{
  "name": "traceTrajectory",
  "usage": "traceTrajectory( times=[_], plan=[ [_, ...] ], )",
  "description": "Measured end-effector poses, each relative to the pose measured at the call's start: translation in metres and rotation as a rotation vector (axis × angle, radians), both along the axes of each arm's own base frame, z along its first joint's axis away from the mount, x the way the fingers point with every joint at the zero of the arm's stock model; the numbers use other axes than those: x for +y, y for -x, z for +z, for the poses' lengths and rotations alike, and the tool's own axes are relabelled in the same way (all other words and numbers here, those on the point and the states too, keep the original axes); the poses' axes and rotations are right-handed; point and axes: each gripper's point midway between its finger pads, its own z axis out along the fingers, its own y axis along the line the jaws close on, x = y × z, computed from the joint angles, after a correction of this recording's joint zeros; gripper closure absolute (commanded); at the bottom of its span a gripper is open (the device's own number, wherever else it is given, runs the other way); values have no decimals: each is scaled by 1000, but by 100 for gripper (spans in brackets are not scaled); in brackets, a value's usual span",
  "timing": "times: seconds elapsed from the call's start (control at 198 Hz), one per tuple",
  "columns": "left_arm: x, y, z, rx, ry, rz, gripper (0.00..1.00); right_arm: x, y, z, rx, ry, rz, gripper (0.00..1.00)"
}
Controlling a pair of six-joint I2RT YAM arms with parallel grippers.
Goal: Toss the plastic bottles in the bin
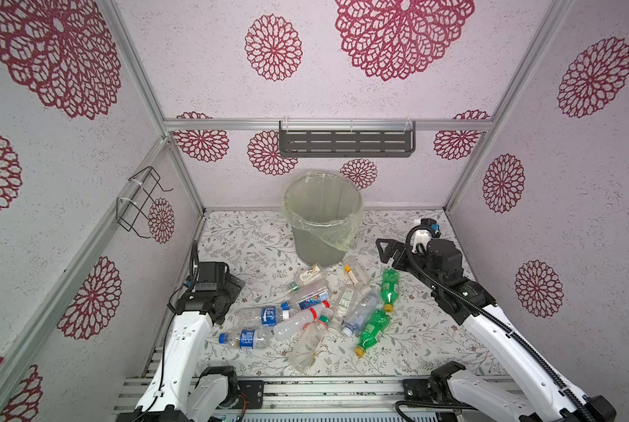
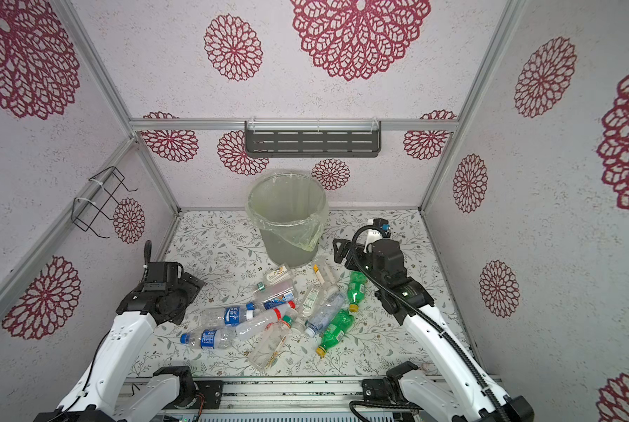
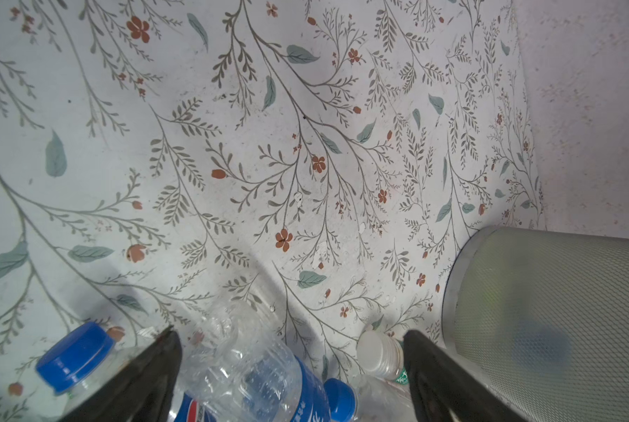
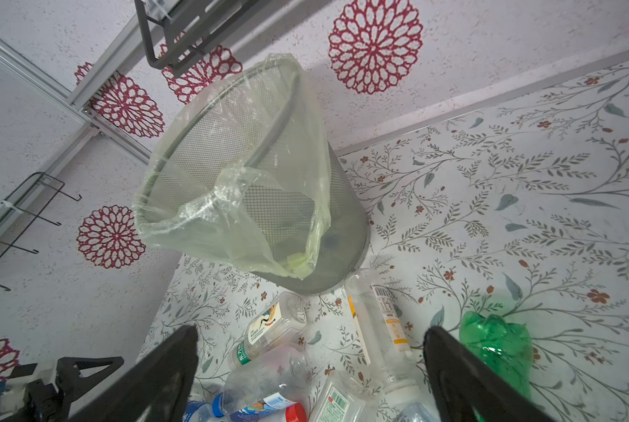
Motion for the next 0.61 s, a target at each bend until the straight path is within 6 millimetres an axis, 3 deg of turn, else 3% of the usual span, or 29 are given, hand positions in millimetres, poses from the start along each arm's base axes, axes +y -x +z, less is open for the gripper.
traceTrajectory(
  times=[0.197, 0.606],
  plan=[
    [-3, 13, -3, 38, 16, 13, 3, -8, 5, -16, 37, 30, -29, 1],
    [-14, 45, -12, 94, 67, 27, 3, -18, 8, -29, 61, 56, -68, 1]
  ],
)
